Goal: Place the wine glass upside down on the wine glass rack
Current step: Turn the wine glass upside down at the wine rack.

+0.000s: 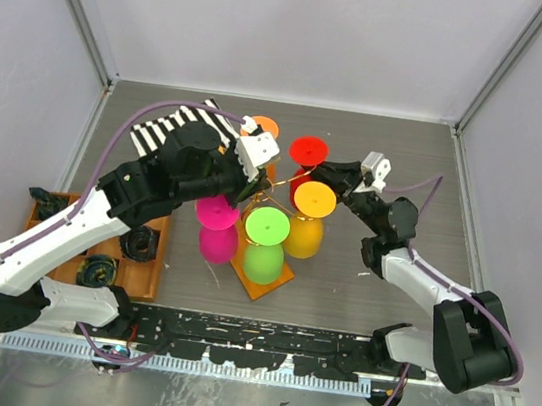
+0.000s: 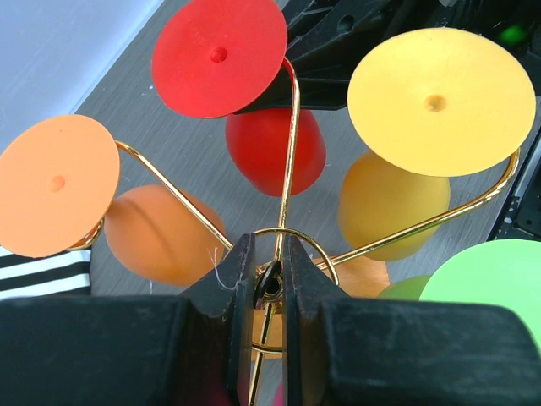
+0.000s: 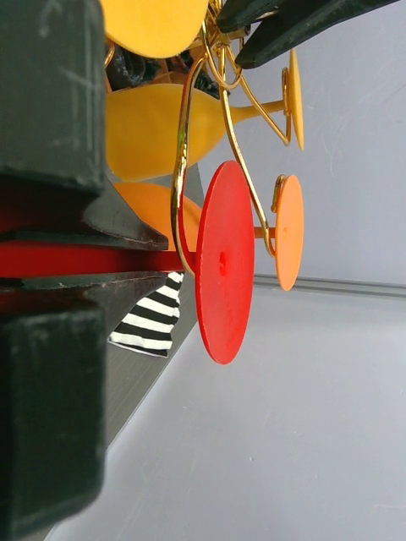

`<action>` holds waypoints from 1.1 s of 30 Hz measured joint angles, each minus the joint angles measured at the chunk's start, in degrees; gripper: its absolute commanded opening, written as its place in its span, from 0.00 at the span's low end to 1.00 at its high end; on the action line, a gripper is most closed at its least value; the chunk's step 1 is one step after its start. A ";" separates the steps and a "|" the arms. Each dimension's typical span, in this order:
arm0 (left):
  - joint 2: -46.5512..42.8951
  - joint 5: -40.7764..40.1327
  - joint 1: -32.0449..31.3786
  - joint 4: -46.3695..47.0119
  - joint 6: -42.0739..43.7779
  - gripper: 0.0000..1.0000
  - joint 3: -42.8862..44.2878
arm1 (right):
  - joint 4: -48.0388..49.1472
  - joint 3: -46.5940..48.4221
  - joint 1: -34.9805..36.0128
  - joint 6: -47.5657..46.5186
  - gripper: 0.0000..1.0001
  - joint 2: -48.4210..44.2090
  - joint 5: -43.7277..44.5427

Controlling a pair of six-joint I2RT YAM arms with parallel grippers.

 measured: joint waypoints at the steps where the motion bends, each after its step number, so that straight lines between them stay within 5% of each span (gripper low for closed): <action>1: 0.00 0.00 0.00 0.07 0.00 0.00 -0.02 | -0.20 0.31 0.04 0.02 0.01 0.22 -0.07; 20: 0.00 0.00 0.00 0.15 0.00 0.00 -0.04 | 1.09 3.50 0.26 1.75 0.07 3.02 -9.01; 33: 0.00 -0.04 0.00 0.20 0.02 0.00 -0.07 | 1.44 1.38 0.24 1.22 0.36 1.49 -10.08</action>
